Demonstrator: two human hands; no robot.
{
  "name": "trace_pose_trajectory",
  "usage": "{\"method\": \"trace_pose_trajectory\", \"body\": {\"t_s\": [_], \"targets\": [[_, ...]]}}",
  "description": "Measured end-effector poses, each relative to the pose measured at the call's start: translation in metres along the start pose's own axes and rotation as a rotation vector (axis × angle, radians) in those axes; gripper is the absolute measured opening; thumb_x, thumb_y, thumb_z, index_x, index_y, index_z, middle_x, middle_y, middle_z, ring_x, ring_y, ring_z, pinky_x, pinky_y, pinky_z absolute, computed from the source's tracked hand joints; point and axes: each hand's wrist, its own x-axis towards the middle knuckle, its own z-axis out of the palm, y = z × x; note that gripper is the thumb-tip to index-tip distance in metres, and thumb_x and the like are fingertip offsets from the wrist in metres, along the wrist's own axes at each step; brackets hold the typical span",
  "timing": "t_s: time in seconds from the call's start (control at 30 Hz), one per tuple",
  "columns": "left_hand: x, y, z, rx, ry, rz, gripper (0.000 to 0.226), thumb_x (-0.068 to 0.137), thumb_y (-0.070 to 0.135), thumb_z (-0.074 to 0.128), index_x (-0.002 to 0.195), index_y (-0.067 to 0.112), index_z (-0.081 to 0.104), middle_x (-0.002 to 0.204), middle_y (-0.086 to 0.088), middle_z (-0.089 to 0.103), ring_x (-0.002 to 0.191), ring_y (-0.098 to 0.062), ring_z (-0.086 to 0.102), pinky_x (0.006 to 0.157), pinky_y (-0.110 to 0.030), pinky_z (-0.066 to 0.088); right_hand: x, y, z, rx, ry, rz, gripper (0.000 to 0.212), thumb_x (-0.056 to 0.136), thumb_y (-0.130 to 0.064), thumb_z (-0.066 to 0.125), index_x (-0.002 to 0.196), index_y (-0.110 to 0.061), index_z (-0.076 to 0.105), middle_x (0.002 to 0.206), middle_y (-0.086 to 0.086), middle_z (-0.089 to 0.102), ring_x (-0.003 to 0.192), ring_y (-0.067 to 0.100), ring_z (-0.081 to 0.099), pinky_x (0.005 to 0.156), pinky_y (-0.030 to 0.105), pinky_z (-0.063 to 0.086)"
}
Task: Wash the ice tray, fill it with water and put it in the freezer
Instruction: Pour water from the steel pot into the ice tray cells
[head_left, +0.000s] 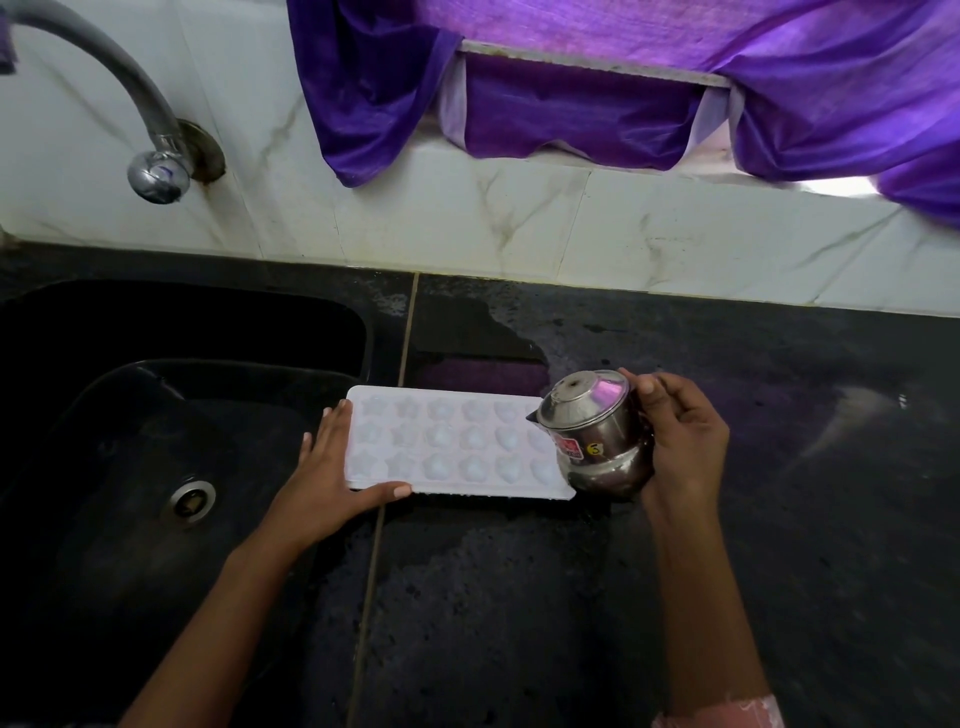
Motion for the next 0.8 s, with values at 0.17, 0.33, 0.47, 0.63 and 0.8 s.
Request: {"method": "trace_pose_trajectory", "body": {"t_s": [0.17,0.33,0.47,0.63,0.8], "targets": [[-0.001,0.002,-0.001,-0.012,-0.001,0.004,0.131,0.045,0.08,0.052,0.149,0.023,-0.005,0.157,0.007,-0.001,0.134,0.005,-0.014,0.108,-0.022,-0.013,-0.003,0.001,0.007,-0.105,-0.016,-0.048,0.017,0.079,-0.003,0.065,0.07,-0.018,0.063,0.062,-0.014,0.068,0.065,-0.002,0.063,0.065,0.014,0.052],[-0.001,0.001,0.0,-0.023,0.002,0.0,0.131,0.046,0.08,0.053,0.149,0.024,-0.006,0.157,0.008,-0.002,0.133,0.007,-0.016,0.107,-0.02,-0.014,-0.003,0.003,0.011,-0.183,-0.038,-0.089,0.015,0.078,-0.004,0.069,0.071,-0.017,0.064,0.06,-0.016,0.066,0.062,-0.004,0.058,0.062,0.011,0.049],[-0.002,0.003,0.0,-0.023,-0.009,-0.007,0.129,0.055,0.077,0.065,0.149,0.024,-0.006,0.155,0.012,-0.004,0.131,0.009,-0.018,0.107,-0.019,-0.013,-0.004,0.003,0.013,-0.205,-0.05,-0.112,0.015,0.078,-0.002,0.068,0.072,-0.016,0.063,0.059,-0.018,0.066,0.059,-0.006,0.059,0.06,0.009,0.047],[-0.002,0.003,0.0,-0.013,0.0,-0.002,0.13,0.054,0.078,0.064,0.149,0.023,-0.006,0.15,0.018,-0.003,0.131,0.008,-0.017,0.107,-0.02,-0.013,-0.004,0.003,0.012,-0.224,-0.06,-0.118,0.015,0.078,-0.004,0.069,0.074,-0.018,0.065,0.062,-0.016,0.069,0.063,-0.005,0.061,0.063,0.01,0.049],[-0.004,0.007,-0.001,-0.027,-0.008,-0.014,0.124,0.061,0.065,0.072,0.148,0.024,-0.006,0.156,0.008,-0.003,0.128,0.007,-0.017,0.107,-0.022,-0.012,-0.004,0.0,0.013,-0.208,-0.059,-0.125,0.017,0.077,-0.004,0.07,0.073,-0.019,0.066,0.066,-0.013,0.071,0.07,0.0,0.065,0.066,0.013,0.05]]}}
